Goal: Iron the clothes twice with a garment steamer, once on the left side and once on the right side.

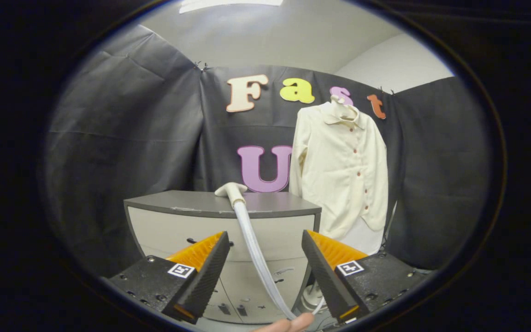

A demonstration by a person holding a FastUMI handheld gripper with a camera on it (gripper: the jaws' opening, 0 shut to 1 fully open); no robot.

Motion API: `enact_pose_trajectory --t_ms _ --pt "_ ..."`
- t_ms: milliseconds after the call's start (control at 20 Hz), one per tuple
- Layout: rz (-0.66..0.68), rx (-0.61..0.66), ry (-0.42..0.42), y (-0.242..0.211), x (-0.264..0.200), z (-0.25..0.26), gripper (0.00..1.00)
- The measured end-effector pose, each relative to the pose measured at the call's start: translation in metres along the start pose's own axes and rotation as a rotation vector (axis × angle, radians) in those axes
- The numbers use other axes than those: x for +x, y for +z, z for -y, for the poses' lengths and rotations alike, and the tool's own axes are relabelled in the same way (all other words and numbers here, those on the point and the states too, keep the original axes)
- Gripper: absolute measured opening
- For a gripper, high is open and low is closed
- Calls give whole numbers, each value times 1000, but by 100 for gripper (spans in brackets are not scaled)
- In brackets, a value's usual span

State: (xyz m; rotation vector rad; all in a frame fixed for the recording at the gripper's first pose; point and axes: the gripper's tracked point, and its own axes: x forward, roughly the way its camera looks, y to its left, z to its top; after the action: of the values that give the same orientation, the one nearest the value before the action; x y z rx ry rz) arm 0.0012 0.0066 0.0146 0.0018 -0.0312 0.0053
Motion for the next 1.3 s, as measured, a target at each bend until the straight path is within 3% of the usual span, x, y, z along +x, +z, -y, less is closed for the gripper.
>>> enact_pose_trajectory --t_ms 350,750,850,1050,1300 --pt "-20 -37 38 13 22 -16 96" --pt "-14 7 49 51 68 -30 96" --pt "-7 28 47 65 86 -30 96" --pt "-66 71 -33 74 126 -19 96" --pt "-188 86 36 73 187 -47 98"
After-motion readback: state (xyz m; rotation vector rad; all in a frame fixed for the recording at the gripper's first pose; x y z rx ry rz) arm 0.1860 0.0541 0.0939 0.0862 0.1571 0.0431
